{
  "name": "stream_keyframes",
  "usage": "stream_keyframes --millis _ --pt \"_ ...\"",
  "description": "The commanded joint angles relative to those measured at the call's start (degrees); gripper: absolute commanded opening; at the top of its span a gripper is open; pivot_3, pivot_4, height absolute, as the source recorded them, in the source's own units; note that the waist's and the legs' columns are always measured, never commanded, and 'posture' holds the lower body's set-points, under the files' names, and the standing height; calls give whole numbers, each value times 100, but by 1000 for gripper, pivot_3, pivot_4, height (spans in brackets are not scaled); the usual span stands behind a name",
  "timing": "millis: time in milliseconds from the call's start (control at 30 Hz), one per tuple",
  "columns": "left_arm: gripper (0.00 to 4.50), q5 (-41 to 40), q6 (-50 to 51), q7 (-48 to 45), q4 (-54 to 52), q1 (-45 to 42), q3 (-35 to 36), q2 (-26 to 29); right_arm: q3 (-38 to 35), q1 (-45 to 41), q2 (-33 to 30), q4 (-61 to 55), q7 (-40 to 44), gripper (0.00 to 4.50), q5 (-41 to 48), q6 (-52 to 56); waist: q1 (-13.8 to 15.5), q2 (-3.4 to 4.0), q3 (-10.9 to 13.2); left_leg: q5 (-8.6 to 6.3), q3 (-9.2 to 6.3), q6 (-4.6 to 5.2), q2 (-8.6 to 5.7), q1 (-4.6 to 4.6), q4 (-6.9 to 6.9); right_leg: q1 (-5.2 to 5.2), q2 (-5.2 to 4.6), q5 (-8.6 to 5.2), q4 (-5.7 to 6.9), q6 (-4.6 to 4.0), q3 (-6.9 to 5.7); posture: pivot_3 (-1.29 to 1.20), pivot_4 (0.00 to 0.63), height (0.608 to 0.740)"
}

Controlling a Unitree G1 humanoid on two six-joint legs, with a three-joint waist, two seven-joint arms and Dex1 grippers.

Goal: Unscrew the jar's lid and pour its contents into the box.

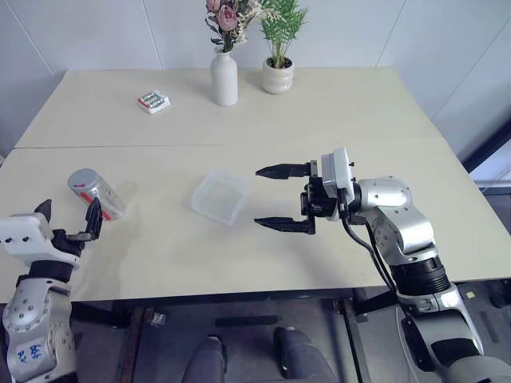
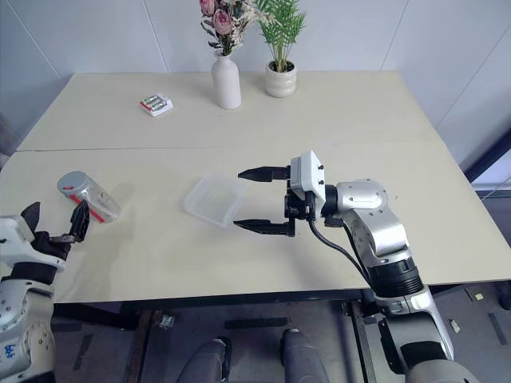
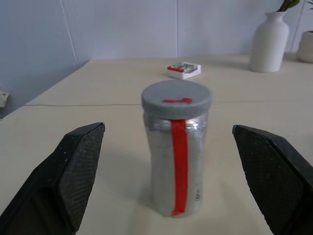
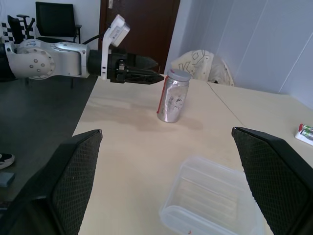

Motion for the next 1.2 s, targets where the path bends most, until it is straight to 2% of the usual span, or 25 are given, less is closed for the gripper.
stream_keyframes --millis 33,467,833,933,1100,1200 --pt "4453 73 -39 14 182 -207 -16 166 -98 33 0 -200 -100 4500 20 -62 -7 0 0 -2 3 -2 0 1 0 0 -1 0 0 0 2 0 150 740" --pt "4453 289 -238 -364 1420 -971 -330 664 -124 302 20 -632 -519 4500 60 33 3 0 0 -2 0 -4 1 -12 -3 -21 -2 0 8 1 0 0 150 740" --pt "4453 460 -452 -451 1780 -1106 -433 699 -105 363 39 -741 -669 4500 57 43 -3 0 0 -4 2 -8 1 -17 -6 -36 -3 -1 24 0 2 0 150 740" --pt "3856 483 -495 -446 1849 -1144 -442 688 -103 355 42 -729 -684 4500 56 37 0 0 0 -4 1 -8 1 -17 -6 -36 -3 0 24 0 1 0 150 740" --pt "2315 568 -513 -397 1913 -1155 -500 699 -102 343 64 -720 -706 4500 62 39 -3 0 0 -4 2 -8 1 -17 -6 -36 -4 -1 24 0 1 0 150 740" --pt "2221 586 -497 -354 1926 -1161 -482 700 -99 333 70 -707 -700 4500 55 33 -2 0 0 -4 2 -8 1 -16 -7 -37 -4 -1 25 0 1 0 150 740"
